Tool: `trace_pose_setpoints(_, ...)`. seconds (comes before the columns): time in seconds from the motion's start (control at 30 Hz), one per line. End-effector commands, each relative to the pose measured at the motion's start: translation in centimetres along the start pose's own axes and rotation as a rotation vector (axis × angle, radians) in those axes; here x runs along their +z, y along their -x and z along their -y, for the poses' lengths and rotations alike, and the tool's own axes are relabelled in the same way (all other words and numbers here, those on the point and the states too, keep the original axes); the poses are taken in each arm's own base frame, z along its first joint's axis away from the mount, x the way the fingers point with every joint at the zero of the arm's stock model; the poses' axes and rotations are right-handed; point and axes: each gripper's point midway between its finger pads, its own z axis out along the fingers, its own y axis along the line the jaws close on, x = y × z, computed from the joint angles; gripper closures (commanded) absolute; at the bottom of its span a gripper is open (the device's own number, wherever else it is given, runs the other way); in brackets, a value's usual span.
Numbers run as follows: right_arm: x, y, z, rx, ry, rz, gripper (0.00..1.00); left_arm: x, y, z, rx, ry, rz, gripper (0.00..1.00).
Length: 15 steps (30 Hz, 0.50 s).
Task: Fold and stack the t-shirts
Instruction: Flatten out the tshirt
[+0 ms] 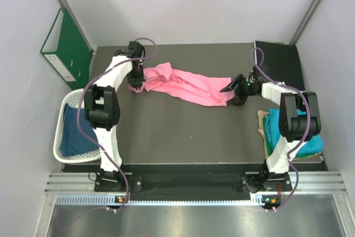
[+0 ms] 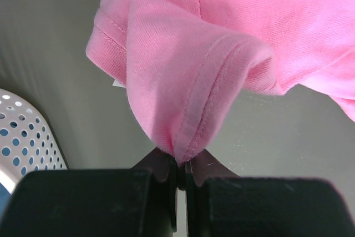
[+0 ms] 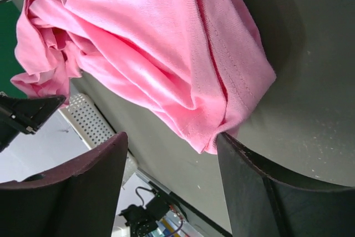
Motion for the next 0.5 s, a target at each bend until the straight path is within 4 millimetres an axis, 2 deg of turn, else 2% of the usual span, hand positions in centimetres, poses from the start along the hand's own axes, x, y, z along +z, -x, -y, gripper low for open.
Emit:
trace_pose_setpoints(0.0,-1.4,0.8,-2.3,-0.018,0.077,0.023,0.37,-0.1,0.2,-0.2,0.002,0.004,0.014,1.00)
trace_pose_setpoints(0.47,-3.5,-0.1,-2.5,-0.061,0.026,0.017,0.36,0.1,0.2,0.0,0.005,-0.005,0.012,1.00)
